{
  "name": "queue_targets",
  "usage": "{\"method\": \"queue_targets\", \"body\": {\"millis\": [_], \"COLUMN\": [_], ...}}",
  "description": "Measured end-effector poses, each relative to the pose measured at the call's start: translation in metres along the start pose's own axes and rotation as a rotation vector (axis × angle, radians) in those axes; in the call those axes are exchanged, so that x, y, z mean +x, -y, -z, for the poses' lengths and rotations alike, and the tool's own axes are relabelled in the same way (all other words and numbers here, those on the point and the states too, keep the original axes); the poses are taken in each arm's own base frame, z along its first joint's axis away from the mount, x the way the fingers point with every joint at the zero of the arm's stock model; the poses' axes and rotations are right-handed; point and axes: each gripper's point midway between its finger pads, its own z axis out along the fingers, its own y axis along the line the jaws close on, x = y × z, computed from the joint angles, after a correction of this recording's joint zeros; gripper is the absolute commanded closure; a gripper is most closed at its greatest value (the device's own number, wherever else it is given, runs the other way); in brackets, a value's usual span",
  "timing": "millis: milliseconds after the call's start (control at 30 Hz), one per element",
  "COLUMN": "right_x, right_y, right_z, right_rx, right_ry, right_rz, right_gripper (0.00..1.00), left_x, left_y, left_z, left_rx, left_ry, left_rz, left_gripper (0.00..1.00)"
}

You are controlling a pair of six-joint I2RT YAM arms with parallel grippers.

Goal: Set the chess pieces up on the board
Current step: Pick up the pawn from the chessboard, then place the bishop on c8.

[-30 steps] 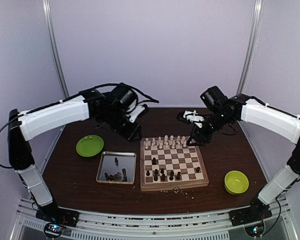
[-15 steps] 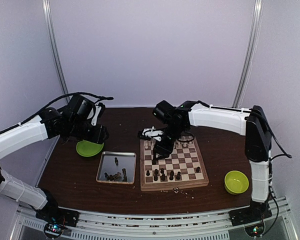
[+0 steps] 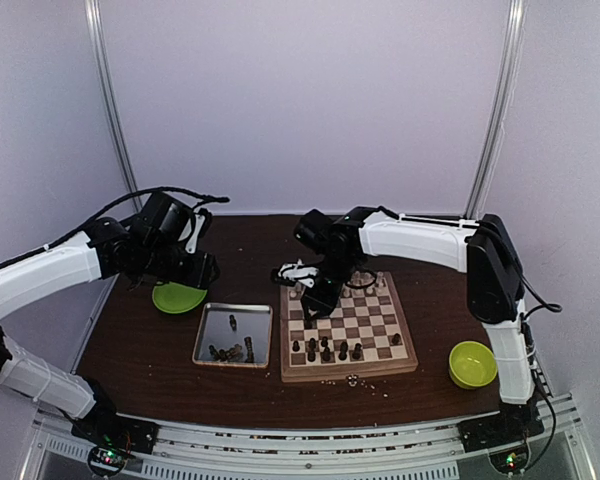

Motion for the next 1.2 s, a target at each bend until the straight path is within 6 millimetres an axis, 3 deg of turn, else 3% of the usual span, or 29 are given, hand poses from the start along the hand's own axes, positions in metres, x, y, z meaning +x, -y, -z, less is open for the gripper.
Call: {"method": "queue_targets", "body": {"millis": [333,533,633,867,933,1033,1200], "right_x": [0.004,0.006,0.013,0.054,0.071,0.096,0.127], "right_y": [-0.005,-0.004,-0.001,0.013,0.015,0.005,-0.014], "right_z": [-0.006,-0.003,0.009,0.086,0.098,0.097,0.074], "right_rx": [-0.034,-0.028,-0.004,0.132,0.167,0.17,0.115], "right_ry": [-0.017,-0.024,-0.021,0.043,0.037,-0.005,-0.096], "right_rz": [-0.004,0.003,0.004,-0.011,-0.006,0.019,0.075], "right_gripper": [0.96,1.0,1.0,1.0,1.0,1.0,1.0], "left_x": [0.005,0.008,0.009,0.018,0.02,0.022,0.024], "left_y": [0.002,0.002,0.003,0.006,0.007,0.008,0.01], "left_z": [-0.006,-0.008,-0.009,-0.024,-0.028,-0.03,-0.032], "left_rx": [0.007,0.011,0.012,0.015,0.016,0.021,0.032], "left_ry": [-0.023,-0.031,-0.032,-0.08,-0.093,-0.104,-0.115], "left_rz": [0.001,0.003,0.003,-0.004,-0.006,-0.007,-0.007], "left_gripper": [0.53,0.53,0.54,0.55,0.55,0.55,0.56]}}
